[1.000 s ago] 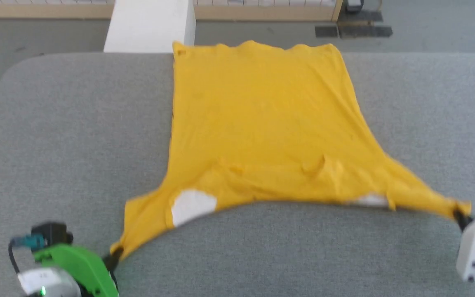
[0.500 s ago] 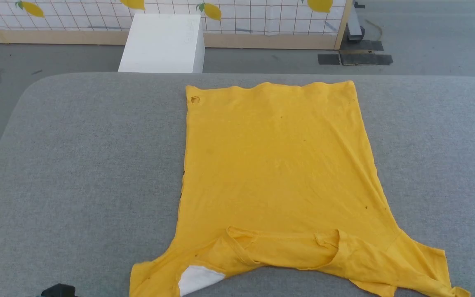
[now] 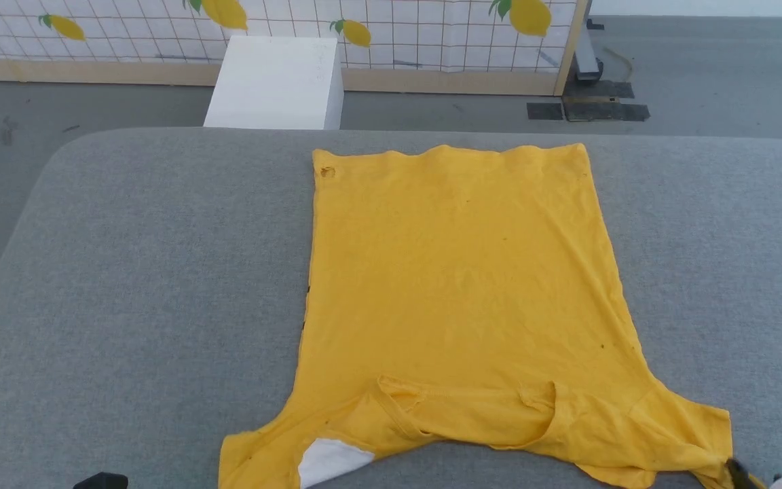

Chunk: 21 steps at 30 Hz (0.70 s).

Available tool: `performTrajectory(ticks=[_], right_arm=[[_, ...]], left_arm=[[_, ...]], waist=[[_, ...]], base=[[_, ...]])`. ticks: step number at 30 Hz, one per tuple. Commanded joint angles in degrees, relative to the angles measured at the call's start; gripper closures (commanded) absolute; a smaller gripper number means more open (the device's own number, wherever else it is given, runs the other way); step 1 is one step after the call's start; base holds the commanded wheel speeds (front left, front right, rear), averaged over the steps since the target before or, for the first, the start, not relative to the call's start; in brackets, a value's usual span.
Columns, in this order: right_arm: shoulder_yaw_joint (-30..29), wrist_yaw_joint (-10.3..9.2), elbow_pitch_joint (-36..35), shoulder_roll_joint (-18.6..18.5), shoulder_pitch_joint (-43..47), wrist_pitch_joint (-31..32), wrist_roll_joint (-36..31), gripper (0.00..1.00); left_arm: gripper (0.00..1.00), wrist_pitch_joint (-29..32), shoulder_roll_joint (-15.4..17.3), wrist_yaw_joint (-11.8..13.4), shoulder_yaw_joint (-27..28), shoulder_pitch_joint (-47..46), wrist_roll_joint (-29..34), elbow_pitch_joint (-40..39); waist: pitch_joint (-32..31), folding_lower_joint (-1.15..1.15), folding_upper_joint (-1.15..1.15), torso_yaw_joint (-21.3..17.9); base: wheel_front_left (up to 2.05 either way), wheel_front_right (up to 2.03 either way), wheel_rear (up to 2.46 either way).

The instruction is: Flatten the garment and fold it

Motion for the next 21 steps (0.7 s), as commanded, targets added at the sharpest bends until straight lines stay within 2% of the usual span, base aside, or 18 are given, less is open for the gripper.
performTrajectory(ticks=[1,6,11,15,21], right_arm=[[0.3,-0.08,-2.0,0.1,-1.1,-1.8,0.8,0.0],[1.2,-0.08,-7.3,0.1,-4.8,-9.7,2.4,0.0],[3.5,-0.08,-7.0,0.1,-12.8,-18.0,1.3,0.0],[5.2,-0.08,-1.9,-0.9,-22.2,-21.1,-0.1,0.0],[5.5,-0.08,9.7,-5.0,-38.2,-19.7,-1.7,0.0]], left_arm=[[1.0,-0.5,-0.4,-0.4,0.0,-0.4,-0.4,-0.2],[1.0,-1.3,-0.6,-0.8,-0.7,-1.4,-0.1,-1.4],[1.0,-1.9,-0.9,-1.0,-1.7,-3.1,0.5,-3.2],[1.0,-2.3,-1.1,-1.2,-2.5,-4.8,1.0,-5.1],[1.0,-2.7,-1.5,-1.6,-4.2,-7.9,1.8,-8.2]], waist=[[0.1,0.01,0.0,0.2],[1.1,0.01,0.0,1.3],[3.6,0.01,0.0,2.4],[6.4,0.01,0.0,3.5],[12.2,0.01,0.0,6.7]], base=[[0.0,0.0,0.0],[0.0,0.0,0.0],[0.0,0.0,0.0],[0.0,0.0,0.0],[0.0,0.0,0.0]])
